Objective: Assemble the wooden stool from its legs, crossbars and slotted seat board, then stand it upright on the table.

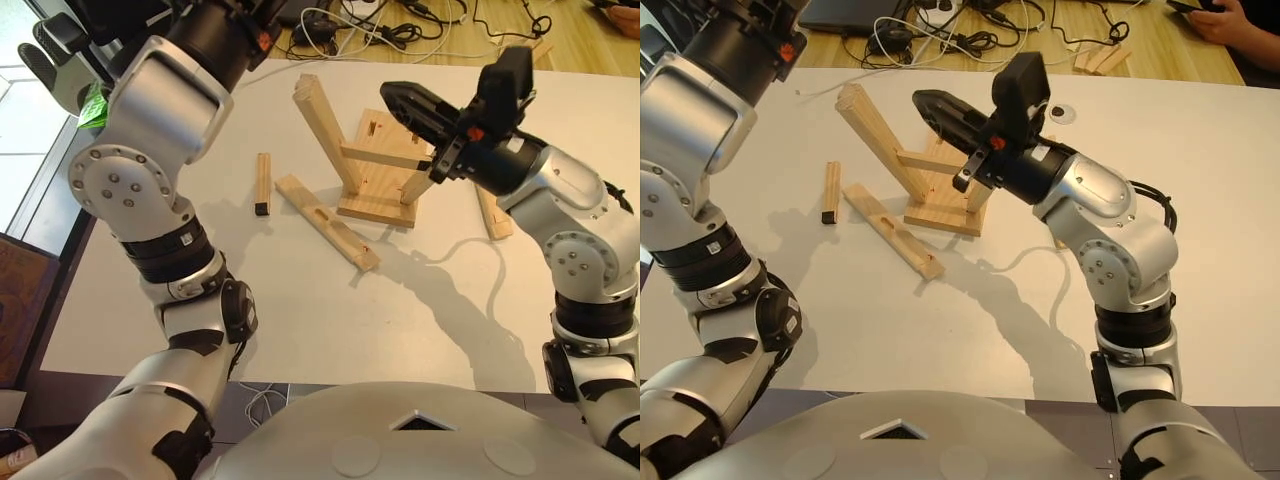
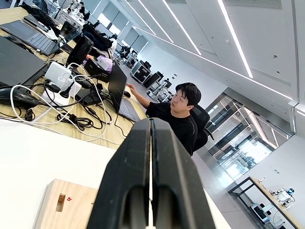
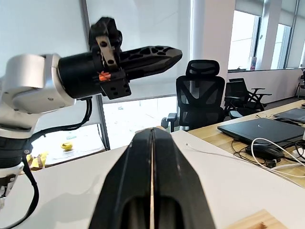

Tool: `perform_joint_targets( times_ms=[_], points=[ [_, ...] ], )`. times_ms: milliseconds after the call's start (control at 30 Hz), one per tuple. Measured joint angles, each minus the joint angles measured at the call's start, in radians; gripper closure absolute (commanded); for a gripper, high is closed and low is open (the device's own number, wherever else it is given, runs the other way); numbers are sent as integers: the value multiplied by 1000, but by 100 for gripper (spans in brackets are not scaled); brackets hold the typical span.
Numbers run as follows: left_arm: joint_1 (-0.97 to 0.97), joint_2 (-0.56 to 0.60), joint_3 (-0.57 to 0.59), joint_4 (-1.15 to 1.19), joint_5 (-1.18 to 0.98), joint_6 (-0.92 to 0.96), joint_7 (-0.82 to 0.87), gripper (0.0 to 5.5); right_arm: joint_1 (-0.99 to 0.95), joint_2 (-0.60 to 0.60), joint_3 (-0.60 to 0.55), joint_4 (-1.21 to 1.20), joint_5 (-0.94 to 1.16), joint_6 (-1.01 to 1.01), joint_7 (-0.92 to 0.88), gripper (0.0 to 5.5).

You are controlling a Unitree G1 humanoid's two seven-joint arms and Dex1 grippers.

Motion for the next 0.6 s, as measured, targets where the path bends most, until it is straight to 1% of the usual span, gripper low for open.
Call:
perform_joint_targets(
  times_ms=[67, 133, 167, 233, 400, 600],
  points=[
    [6, 0, -1, -2, 0, 0, 6, 545, -22, 20, -73, 23, 132, 38, -31, 550],
    [12, 0, -10, -4, 1, 0, 5, 545, -134, 19, -205, 92, 245, 41, -89, 550],
    [22, 2, -23, -5, 7, 4, -6, 545, -189, 6, -259, 127, 276, 38, -111, 550],
    [50, 7, -52, -5, 21, 20, -28, 545, -226, -17, -308, 158, 295, 35, -136, 550],
    [129, -8, -126, 22, 71, 39, -96, 545, -268, -37, -321, 155, 293, 35, -154, 550],
    [140, -19, -144, 20, 101, 33, -131, 545, -351, -65, -339, 168, 263, 20, -180, 550]
  ],
)
